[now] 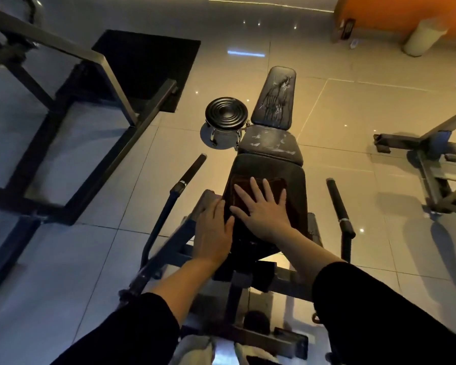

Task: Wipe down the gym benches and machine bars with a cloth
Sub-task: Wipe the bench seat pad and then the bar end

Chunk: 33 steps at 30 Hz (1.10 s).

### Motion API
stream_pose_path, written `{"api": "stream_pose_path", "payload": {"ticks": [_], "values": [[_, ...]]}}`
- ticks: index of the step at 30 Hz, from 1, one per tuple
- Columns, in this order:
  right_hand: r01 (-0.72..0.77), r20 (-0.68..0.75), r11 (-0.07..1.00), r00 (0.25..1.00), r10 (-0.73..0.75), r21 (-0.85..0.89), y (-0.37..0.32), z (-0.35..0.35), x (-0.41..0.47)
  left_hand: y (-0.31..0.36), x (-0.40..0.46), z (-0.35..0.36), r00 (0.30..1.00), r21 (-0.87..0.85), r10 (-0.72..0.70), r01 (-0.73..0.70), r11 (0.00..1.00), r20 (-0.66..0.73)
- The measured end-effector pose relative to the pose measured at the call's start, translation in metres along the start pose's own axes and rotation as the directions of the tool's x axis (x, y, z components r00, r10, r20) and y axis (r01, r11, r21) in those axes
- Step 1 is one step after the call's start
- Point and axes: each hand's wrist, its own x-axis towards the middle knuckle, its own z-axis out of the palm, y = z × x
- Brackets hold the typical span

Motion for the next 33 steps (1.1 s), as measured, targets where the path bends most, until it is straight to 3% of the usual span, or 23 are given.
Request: {"api": "stream_pose_path", "payload": {"ticks": [3, 6, 9, 15, 23, 33], "values": [[0.054, -0.041, 0.999, 0.998, -0.054, 0.0, 0.031, 0.001, -0.019, 0.002, -0.006, 0.004, 0.998, 0.069, 0.027, -0.03, 0.997, 0.052], [-0.064, 0.01, 0.996, 0.998, 0.063, 0.057, 0.049, -0.006, -0.01, 0.003, -0.005, 0.004, 0.999, 0.075, 0.01, -0.013, 0.997, 0.05], [-0.149, -0.025, 0.986, 0.988, 0.151, 0.074, 0.033, -0.002, -0.004, 0.005, 0.002, 0.004, 0.999, 0.063, 0.003, -0.006, 0.998, 0.044], [0.053, -0.038, 0.997, 0.998, -0.051, 0.05, 0.037, 0.003, -0.029, 0.011, 0.016, 0.012, 1.0, 0.046, 0.001, 0.0, 0.999, -0.016], [-0.005, -0.014, 0.999, 1.0, 0.005, 0.032, 0.068, -0.005, 0.017, 0.021, 0.053, 0.025, 0.993, 0.103, 0.026, -0.014, 0.995, -0.119], [0.029, 0.007, 0.999, 1.0, -0.029, 0.022, 0.098, -0.016, 0.065, 0.017, 0.055, 0.036, 0.972, 0.19, 0.03, 0.016, 0.982, -0.234]]}}
